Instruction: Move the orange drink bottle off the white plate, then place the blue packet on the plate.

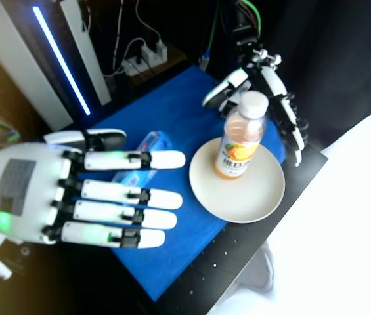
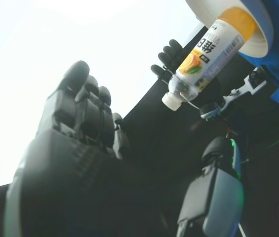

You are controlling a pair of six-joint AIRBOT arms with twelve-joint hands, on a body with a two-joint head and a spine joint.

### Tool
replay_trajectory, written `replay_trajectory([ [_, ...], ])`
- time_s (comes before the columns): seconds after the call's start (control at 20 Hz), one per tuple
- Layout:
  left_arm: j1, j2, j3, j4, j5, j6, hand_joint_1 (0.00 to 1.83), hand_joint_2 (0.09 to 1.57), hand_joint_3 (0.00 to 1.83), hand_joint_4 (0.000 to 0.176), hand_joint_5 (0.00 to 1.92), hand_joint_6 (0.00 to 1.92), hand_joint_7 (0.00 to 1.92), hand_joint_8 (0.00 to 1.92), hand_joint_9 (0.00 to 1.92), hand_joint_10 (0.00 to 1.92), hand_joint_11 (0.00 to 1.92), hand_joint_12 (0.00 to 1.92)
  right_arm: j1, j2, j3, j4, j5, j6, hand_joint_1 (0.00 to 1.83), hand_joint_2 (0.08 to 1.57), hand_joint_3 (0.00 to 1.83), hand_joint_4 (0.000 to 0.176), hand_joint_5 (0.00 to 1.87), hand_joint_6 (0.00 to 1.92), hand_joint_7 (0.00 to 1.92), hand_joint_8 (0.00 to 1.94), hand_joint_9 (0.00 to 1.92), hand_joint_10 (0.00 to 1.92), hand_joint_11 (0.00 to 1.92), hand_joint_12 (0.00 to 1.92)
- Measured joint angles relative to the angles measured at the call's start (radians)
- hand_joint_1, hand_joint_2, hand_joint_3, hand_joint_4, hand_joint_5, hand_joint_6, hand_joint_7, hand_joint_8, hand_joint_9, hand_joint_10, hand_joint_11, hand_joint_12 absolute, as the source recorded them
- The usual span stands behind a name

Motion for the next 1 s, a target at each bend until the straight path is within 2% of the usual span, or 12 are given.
replay_trajectory([
  [0.05,-0.003,-0.004,0.0,0.002,0.001,-0.002,0.75,0.7,0.01,0.067,0.0,0.0,0.1,0.01,0.1,0.01,0.08,0.14,0.0,0.0,0.0,0.0,0.0,0.0,0.62,0.77,0.0,0.163,0.0,0.0,0.14,0.0,0.18,0.0,0.0,0.82],
  [0.15,-0.007,-0.013,0.005,0.003,-0.002,-0.007,0.74,0.73,0.01,0.082,0.0,0.0,0.09,0.0,0.1,0.01,0.07,0.14,0.0,0.0,0.0,-0.003,0.0,0.0,0.61,0.77,0.0,0.171,0.0,0.0,0.13,0.01,0.16,0.0,0.0,0.9],
  [0.35,-0.007,-0.034,0.02,0.0,-0.004,-0.019,0.73,0.72,0.01,0.092,0.01,0.0,0.11,0.01,0.14,0.02,0.11,0.16,0.0,0.0,0.0,-0.004,0.0,0.0,0.63,0.76,0.0,0.176,0.0,0.0,0.13,0.0,0.15,0.0,0.0,0.87],
  [0.5,-0.007,-0.05,0.03,-0.006,-0.005,-0.026,0.78,0.67,0.0,0.072,0.04,0.01,0.17,0.01,0.19,0.01,0.15,0.18,0.0,0.0,0.0,-0.004,0.0,0.0,0.63,0.76,0.0,0.176,0.0,0.0,0.13,0.0,0.15,0.0,0.0,0.79],
  [0.55,-0.007,-0.056,0.035,-0.006,-0.006,-0.029,0.86,0.69,0.01,0.052,0.07,0.02,0.2,0.02,0.23,0.02,0.18,0.19,0.0,0.0,0.0,-0.003,0.0,0.0,0.63,0.77,0.0,0.173,0.0,0.0,0.14,0.0,0.16,0.0,0.0,0.82],
  [0.65,-0.01,-0.073,0.051,-0.005,-0.009,-0.042,0.93,0.7,0.0,0.032,0.11,0.01,0.24,0.01,0.26,0.01,0.2,0.19,0.0,0.0,0.0,-0.004,0.0,0.0,0.63,0.77,0.0,0.175,0.0,0.0,0.14,0.0,0.16,0.0,0.0,0.82],
  [0.7,-0.013,-0.08,0.058,-0.007,-0.01,-0.047,0.96,0.7,0.0,0.013,0.13,0.0,0.27,0.0,0.28,0.0,0.23,0.17,0.0,0.0,0.0,-0.003,0.0,0.0,0.63,0.76,0.0,0.173,0.0,0.0,0.15,0.0,0.16,0.0,0.0,0.81],
  [0.75,-0.015,-0.086,0.064,-0.007,-0.009,-0.054,1.0,0.7,0.0,0.001,0.18,0.0,0.31,0.0,0.31,0.0,0.27,0.15,0.0,0.0,0.0,-0.003,0.001,0.0,0.62,0.75,0.0,0.173,0.0,0.0,0.16,0.01,0.16,0.0,0.0,0.81],
  [0.8,-0.016,-0.088,0.064,-0.009,-0.01,-0.055,1.07,0.73,0.0,0.0,0.24,0.0,0.35,0.0,0.35,0.0,0.32,0.13,0.0,0.0,0.0,-0.004,0.001,0.0,0.63,0.75,0.0,0.174,0.0,0.0,0.16,0.01,0.16,0.0,0.0,0.81],
  [0.85,-0.016,-0.093,0.072,-0.008,-0.011,-0.061,1.16,0.85,0.01,0.0,0.35,0.01,0.43,0.01,0.48,0.02,0.45,0.16,0.0,0.0,0.0,-0.003,0.002,0.0,0.62,0.74,0.0,0.176,0.0,0.0,0.16,0.0,0.17,0.0,0.0,0.76],
  [0.95,-0.017,-0.101,0.089,-0.013,-0.008,-0.079,1.31,0.99,0.0,0.0,0.65,0.02,0.71,0.02,0.82,0.03,0.76,0.27,0.0,0.0,0.0,-0.004,0.003,0.0,0.62,0.76,0.0,0.176,0.0,0.0,0.16,0.0,0.17,0.0,0.0,0.72],
  [1.0,-0.017,-0.107,0.101,-0.016,-0.008,-0.093,1.37,1.05,0.0,0.0,0.82,0.89,1.03,0.53,1.09,0.66,0.91,0.38,0.0,0.0,0.0,-0.003,0.003,0.0,0.61,0.77,0.0,0.173,0.0,0.0,0.16,0.0,0.18,0.0,0.0,0.77],
])
